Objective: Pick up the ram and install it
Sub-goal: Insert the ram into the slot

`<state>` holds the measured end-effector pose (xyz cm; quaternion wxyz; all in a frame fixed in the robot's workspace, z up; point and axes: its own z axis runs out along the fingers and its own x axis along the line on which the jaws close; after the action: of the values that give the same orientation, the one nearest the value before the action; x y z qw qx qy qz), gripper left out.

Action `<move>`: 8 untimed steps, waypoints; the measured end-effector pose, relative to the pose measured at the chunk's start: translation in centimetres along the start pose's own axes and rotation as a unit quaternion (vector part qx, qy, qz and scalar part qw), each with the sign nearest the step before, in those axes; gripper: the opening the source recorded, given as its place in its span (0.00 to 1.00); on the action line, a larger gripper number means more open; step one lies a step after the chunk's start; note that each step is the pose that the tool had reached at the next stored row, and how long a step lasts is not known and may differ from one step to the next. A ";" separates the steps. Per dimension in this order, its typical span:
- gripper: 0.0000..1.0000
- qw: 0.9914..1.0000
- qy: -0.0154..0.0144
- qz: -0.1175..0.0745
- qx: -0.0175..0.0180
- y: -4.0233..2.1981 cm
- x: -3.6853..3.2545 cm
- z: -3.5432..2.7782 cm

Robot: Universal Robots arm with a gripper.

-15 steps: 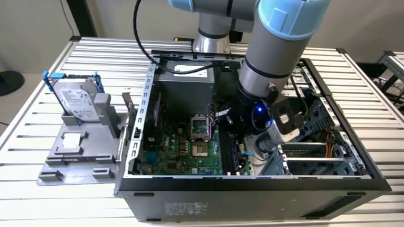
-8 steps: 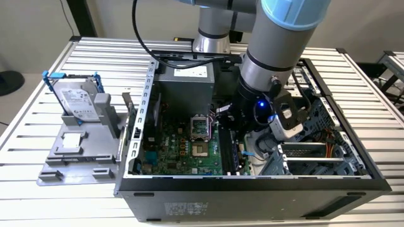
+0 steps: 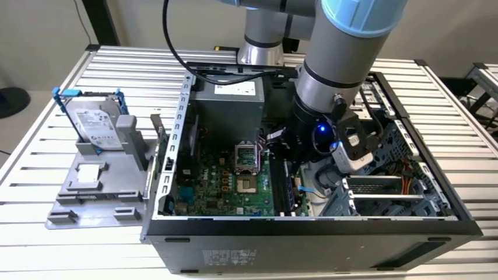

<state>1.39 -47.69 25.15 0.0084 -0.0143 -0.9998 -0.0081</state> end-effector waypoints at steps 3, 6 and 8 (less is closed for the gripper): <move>0.00 1.000 0.000 0.000 0.000 0.00 0.01 0.00; 0.00 1.000 0.000 0.000 0.000 0.00 0.01 0.00; 0.00 1.000 0.000 0.000 0.000 0.00 0.02 0.00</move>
<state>1.37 -47.69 25.15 0.0084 -0.0143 -0.9998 -0.0081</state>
